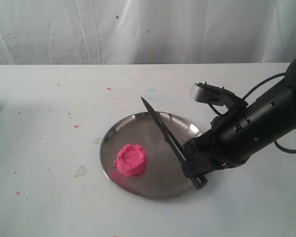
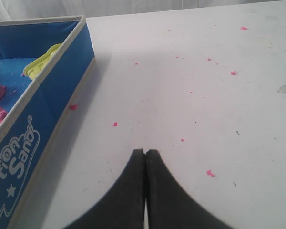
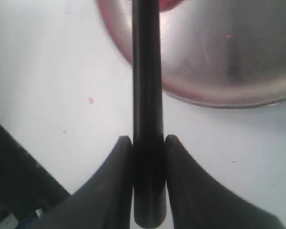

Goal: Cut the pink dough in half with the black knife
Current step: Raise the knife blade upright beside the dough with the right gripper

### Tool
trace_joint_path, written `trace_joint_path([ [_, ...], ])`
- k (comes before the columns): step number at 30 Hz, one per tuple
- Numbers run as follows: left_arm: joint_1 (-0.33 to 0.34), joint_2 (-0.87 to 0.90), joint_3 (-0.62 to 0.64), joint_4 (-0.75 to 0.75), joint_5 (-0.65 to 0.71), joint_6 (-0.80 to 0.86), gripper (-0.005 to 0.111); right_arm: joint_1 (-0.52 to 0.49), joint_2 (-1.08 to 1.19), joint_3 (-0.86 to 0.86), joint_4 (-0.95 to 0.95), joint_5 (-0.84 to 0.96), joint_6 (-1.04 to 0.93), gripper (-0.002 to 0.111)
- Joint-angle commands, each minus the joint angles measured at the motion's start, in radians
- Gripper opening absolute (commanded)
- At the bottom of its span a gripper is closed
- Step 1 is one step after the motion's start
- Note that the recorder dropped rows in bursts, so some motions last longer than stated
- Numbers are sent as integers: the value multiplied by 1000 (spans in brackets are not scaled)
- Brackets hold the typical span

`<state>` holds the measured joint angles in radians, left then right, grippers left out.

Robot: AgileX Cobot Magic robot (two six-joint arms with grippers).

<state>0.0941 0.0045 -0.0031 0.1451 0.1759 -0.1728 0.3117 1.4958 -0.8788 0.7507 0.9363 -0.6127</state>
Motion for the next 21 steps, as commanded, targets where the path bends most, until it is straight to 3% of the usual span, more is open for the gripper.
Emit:
trace_joint_path([
  [1,4,-5,3,-2,-3,-1,0,58,-117,-7,22,45,-17,0],
  [11,4,-5,3,-2,-7,-1,0,88,-238,-7,18,27,-62,0],
  [13,4,-5,3,-2,-63,-3,0,88,-236,-7,16,24,-62,0],
  [17,4,-5,3,-34,-479,-228,0,88,-236,-7,16,23,-62,0],
  [21,4,-5,3,-48,-989,-282,0,88,-236,-7,18,23,-62,0],
])
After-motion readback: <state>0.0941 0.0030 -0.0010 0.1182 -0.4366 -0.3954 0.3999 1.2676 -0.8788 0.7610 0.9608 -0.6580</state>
